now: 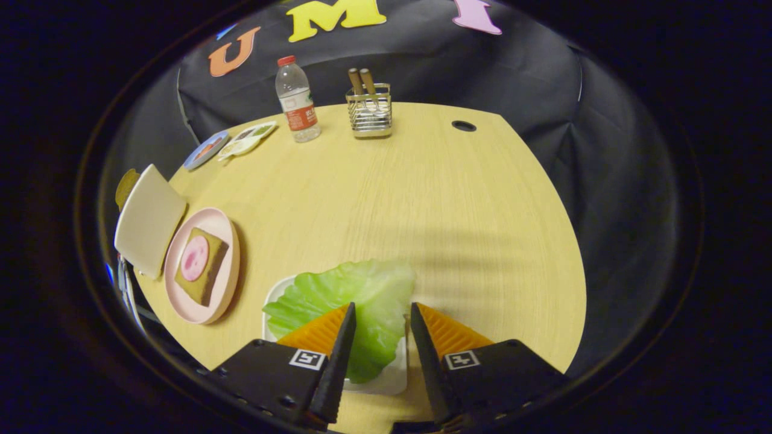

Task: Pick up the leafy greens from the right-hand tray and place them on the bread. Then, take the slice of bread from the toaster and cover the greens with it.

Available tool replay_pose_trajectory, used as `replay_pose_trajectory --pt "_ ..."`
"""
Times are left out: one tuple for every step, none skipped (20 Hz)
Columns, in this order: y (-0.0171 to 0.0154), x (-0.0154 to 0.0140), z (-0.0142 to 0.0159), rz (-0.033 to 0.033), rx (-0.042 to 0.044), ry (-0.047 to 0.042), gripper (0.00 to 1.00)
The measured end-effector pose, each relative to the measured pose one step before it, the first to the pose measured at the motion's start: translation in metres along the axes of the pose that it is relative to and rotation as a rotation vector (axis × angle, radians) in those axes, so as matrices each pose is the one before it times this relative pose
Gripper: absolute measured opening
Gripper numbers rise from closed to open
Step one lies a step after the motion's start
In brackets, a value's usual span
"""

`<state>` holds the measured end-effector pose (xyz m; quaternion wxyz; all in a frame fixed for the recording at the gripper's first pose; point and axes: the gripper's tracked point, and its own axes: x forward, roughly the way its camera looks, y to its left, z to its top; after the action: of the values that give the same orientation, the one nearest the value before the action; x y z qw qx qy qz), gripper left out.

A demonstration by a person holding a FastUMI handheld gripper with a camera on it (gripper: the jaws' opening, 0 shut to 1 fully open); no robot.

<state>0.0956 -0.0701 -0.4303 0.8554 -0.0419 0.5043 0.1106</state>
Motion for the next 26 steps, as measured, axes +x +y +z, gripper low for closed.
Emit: replay_pose_trajectory --pt "0.00393 -0.00090 -0.00077 0.01010 -0.00462 -0.00336 0.48" --pt "0.00213 -0.00159 0.00062 0.00324 -0.01037 -0.00330 0.39" --pt "-0.00003 -0.00212 -0.00059 -0.00799 -0.00991 -0.00261 0.37" --pt "0.00106 0.00062 -0.00114 -0.00300 -0.00025 0.00700 0.34" --pt "0.00422 0.00156 -0.00213 0.00632 0.00677 0.00993 0.23" --pt "0.00025 0.00274 -0.00173 -0.00782 0.00777 0.01253 0.24" --pt "-0.00222 0.00191 -0.00135 -0.01424 0.00688 0.00655 0.25" --pt "-0.00175 0.00281 0.00032 -0.01742 0.00635 0.00743 0.24" --pt "-0.00309 0.00312 -0.00011 -0.02525 0.00398 0.00684 0.24" --pt "-0.00280 -0.00007 -0.00281 -0.02778 0.01326 0.02179 0.14" --pt "0.00222 -0.00260 -0.00122 -0.01166 0.01176 0.00508 0.04" --pt "0.00064 -0.00460 0.00144 -0.00981 0.00496 -0.01095 0.05" --pt "0.00393 -0.00635 0.00193 -0.00555 0.00220 -0.01555 0.03" --pt "0.00393 -0.00643 0.00214 -0.00786 -0.00130 -0.01991 0.01" --pt "0.00210 -0.00614 0.00135 -0.01325 0.00195 -0.01748 0.01" --pt "0.00404 -0.00783 0.00147 -0.00784 0.00516 -0.01455 0.01" --pt "0.00351 -0.00898 0.00127 -0.00595 0.00875 -0.01120 0.01" --pt "0.00394 -0.01038 0.00184 -0.00371 0.00947 -0.00878 0.01" --pt "0.00346 -0.01003 0.00263 -0.00716 0.00811 -0.01350 0.01" --pt "0.00573 -0.01047 0.00364 -0.00109 0.00235 -0.01149 0.01" --pt "0.00723 -0.01075 0.00235 0.00310 -0.00099 -0.01005 0.01" --pt "0.00802 -0.00980 0.00345 0.00410 -0.00934 -0.00390 0.00" --pt "0.00731 -0.00886 0.00194 -0.00153 -0.01457 -0.00450 0.01" --pt "0.00827 -0.00853 0.00381 0.00051 -0.01334 -0.00629 0.00" --pt "0.00880 -0.00773 0.00466 0.00109 -0.01133 -0.01371 0.00" --pt "0.01032 -0.00778 0.00749 0.00205 -0.01278 -0.02042 0.01"
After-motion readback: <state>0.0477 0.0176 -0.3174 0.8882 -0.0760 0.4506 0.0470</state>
